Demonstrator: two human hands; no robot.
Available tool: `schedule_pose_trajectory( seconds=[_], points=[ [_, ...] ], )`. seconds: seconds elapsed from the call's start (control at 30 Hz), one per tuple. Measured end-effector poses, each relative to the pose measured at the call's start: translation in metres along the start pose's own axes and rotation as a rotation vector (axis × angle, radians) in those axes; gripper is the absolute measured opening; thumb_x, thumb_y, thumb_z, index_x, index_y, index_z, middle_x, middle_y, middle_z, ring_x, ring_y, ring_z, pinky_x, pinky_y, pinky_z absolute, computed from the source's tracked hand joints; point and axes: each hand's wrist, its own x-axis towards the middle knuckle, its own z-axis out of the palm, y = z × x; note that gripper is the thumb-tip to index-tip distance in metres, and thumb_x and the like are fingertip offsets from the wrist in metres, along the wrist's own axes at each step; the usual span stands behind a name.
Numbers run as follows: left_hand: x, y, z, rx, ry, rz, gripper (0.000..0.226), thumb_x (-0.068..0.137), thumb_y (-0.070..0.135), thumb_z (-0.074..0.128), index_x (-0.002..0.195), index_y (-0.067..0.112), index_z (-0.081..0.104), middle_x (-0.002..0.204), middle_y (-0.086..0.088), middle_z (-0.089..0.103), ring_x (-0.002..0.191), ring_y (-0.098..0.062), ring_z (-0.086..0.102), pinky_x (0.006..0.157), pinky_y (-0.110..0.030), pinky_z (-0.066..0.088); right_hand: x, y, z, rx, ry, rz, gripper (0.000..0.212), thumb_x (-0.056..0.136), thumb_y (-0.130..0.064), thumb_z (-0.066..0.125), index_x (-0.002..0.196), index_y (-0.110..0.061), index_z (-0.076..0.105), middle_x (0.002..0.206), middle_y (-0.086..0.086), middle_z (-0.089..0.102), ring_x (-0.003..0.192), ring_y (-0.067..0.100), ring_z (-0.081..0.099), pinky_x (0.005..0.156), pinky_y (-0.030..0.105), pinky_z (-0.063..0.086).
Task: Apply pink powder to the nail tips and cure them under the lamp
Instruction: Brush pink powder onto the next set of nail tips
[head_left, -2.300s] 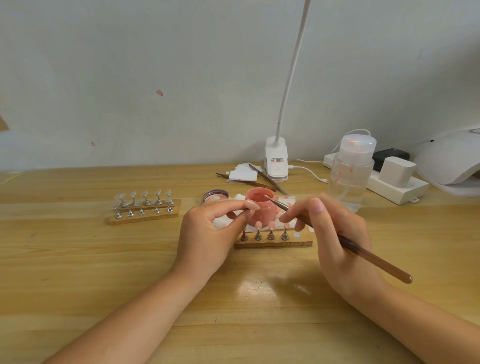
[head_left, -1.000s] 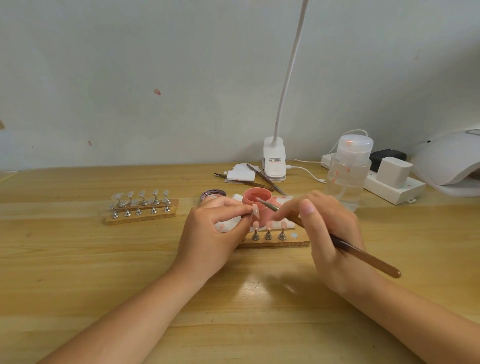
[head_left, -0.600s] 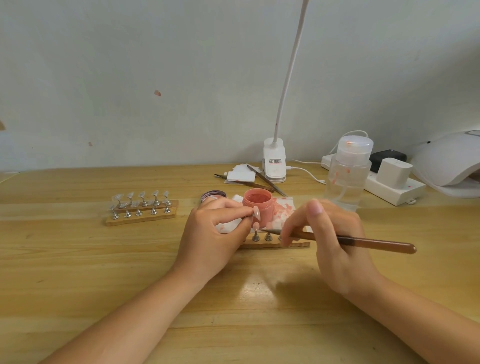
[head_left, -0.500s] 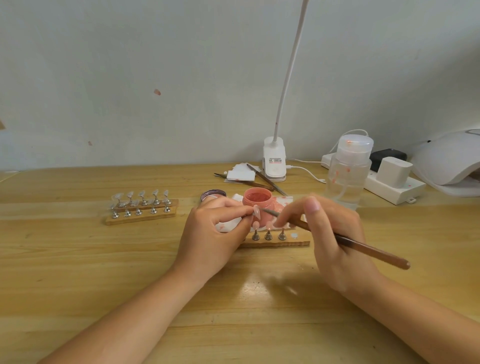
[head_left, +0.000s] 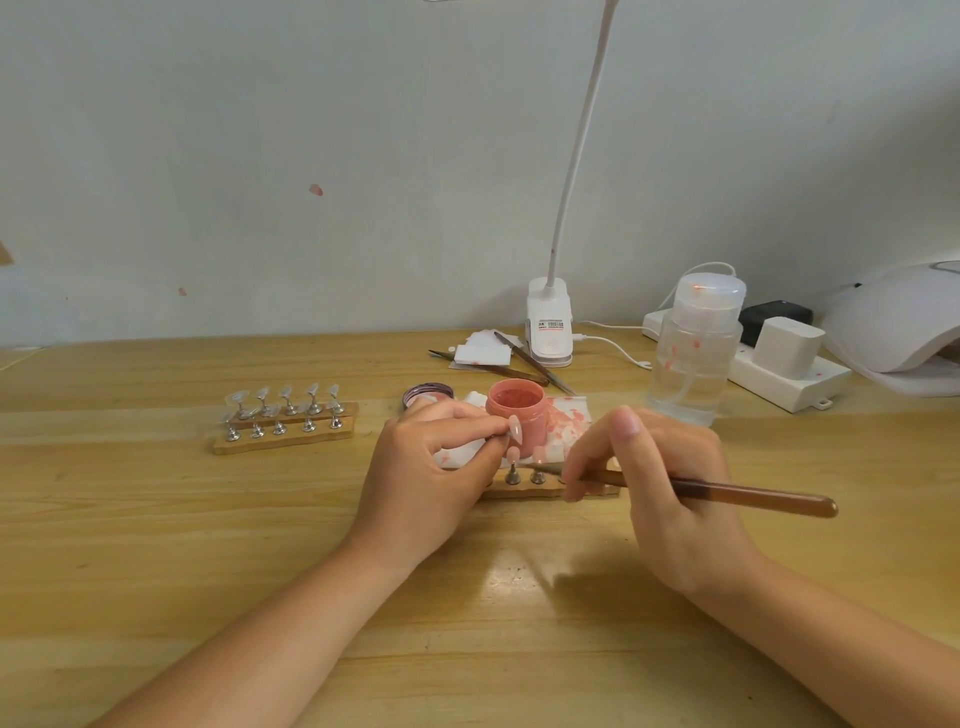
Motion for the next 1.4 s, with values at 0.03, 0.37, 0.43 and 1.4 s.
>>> schedule_pose_trajectory(
  seconds=[0.03,0.37,0.43,1.4],
  points=[
    [0.0002,0.0001,0.0001,0.0,0.004,0.015,0.024,0.076,0.004,0.069,0.078,0.027,0.07,0.075,0.02,0.065,0.079,0.003,0.057,0.077,-0.004,0.036,0.0005,-0.0011,-0.0001,-0.014,0.021,-0.019,0.052,0.094,-0.033,0.03,0.064,-0.008,0.065,0.062,-0.005,0.063,0.062,0.009,0.061,0.059,0.033,0.048],
    [0.0004,-0.0021,0.0009,-0.012,0.024,0.083,0.016,0.074,0.008,0.066,0.081,0.022,0.071,0.076,0.018,0.068,0.079,0.016,0.056,0.077,-0.003,0.038,0.0009,-0.0025,0.0015,-0.027,0.034,-0.008,0.05,0.095,-0.036,0.032,0.07,-0.01,0.066,0.071,-0.012,0.065,0.072,0.005,0.062,0.065,0.031,0.051],
    [0.0006,-0.0014,0.001,-0.014,0.019,0.094,0.017,0.074,0.008,0.066,0.082,0.022,0.07,0.088,0.02,0.065,0.08,0.018,0.056,0.079,-0.003,0.037,0.001,-0.0015,0.002,-0.011,0.011,0.036,0.047,0.093,-0.032,0.031,0.07,-0.01,0.066,0.07,-0.01,0.065,0.072,0.007,0.063,0.065,0.032,0.051],
    [-0.0007,-0.0051,-0.0014,-0.096,-0.02,-0.048,0.013,0.075,0.021,0.069,0.079,0.033,0.072,0.075,0.025,0.068,0.085,0.001,0.061,0.081,-0.009,0.04,0.0001,-0.0072,0.0015,0.045,-0.071,0.098,0.048,0.092,-0.035,0.033,0.065,-0.008,0.062,0.069,0.002,0.063,0.064,0.011,0.058,0.059,0.026,0.047]
  ],
)
